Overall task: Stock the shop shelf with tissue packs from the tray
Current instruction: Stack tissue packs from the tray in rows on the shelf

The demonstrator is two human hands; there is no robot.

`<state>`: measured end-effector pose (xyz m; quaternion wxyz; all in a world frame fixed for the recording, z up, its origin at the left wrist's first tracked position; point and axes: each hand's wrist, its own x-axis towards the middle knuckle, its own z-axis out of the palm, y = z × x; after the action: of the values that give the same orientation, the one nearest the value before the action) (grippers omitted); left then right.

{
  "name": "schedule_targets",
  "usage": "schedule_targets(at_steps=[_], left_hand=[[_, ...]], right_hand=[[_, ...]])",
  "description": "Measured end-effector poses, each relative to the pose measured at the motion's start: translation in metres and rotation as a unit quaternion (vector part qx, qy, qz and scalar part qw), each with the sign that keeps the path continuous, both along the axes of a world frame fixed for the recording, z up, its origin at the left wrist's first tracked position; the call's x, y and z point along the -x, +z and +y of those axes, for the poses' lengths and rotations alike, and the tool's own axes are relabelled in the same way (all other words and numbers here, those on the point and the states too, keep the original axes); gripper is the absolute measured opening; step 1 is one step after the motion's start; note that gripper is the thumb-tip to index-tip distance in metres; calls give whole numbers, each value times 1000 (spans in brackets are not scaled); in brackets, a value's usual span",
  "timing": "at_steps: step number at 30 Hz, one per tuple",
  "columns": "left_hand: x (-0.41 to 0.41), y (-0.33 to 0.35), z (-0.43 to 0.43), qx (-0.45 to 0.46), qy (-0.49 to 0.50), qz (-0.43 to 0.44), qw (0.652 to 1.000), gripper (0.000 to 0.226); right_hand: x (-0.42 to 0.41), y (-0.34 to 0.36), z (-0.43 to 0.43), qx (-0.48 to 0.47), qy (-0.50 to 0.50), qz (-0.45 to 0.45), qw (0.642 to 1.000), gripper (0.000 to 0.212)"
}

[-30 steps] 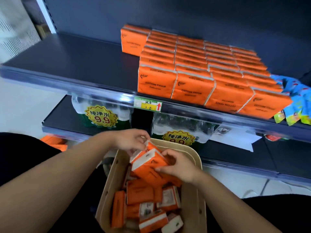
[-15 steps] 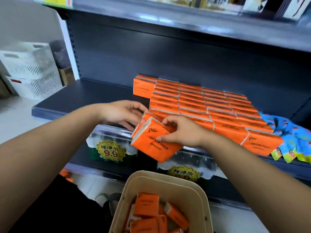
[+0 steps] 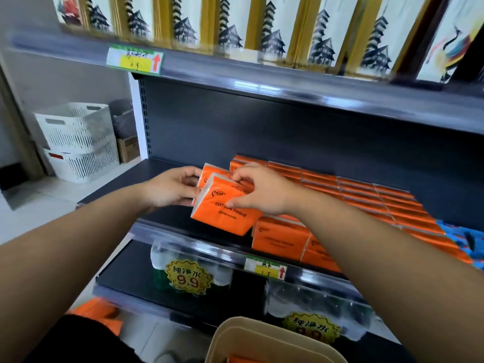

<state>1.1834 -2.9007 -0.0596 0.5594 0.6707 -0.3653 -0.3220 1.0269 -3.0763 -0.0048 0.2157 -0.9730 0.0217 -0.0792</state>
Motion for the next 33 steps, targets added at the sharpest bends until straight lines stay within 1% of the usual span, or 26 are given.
schedule_targets(at_steps=[3, 4, 8, 10, 13, 15, 17, 20, 23, 26, 28, 30, 31, 33], left_hand=[[-19, -14, -7, 16, 40, 33, 999, 33], [-26, -19, -10, 18, 57, 38, 997, 28], [-55, -41, -25, 34, 139, 51, 988, 18], [-67, -49, -32, 41, 169, 65, 983, 16], [-85, -64, -49, 42, 193, 80, 977, 11], [-93, -72, -62, 27, 186, 54, 981, 10], [-100, -78, -77, 8, 164, 9, 986, 12], [-107, -80, -98, -28, 132, -61, 989, 19], [-113, -84, -116, -59, 144, -67, 986, 25], [-116, -89, -131, -67, 176, -106, 976, 19], [-113, -88, -138, -59, 185, -96, 976, 17], [-108, -86, -144, -28, 163, -26, 986, 18], [-107, -86, -146, -20, 150, -5, 988, 19], [-104, -83, -147, -36, 147, -12, 988, 20]], right_hand=[[-21, -9, -7, -7, -15, -16, 1000, 36], [-27, -13, -9, -10, -23, -27, 999, 34], [-46, -27, -15, -31, -57, -88, 994, 41], [-51, -31, -20, -19, -45, -77, 996, 42], [-61, -37, -28, 43, -26, -33, 998, 43], [-67, -39, -30, 89, -14, -3, 996, 46], [-71, -40, -32, 122, -4, 14, 992, 48], [-76, -41, -35, 148, 5, 23, 989, 45], [-80, -45, -38, 155, 5, 37, 987, 42], [-80, -46, -43, 139, 2, 43, 989, 40], [-81, -47, -46, 125, -2, 36, 992, 41], [-84, -48, -47, 124, -5, 34, 992, 40], [-86, -49, -47, 124, -9, 37, 992, 40], [-91, -51, -47, 128, -22, 45, 990, 39]])
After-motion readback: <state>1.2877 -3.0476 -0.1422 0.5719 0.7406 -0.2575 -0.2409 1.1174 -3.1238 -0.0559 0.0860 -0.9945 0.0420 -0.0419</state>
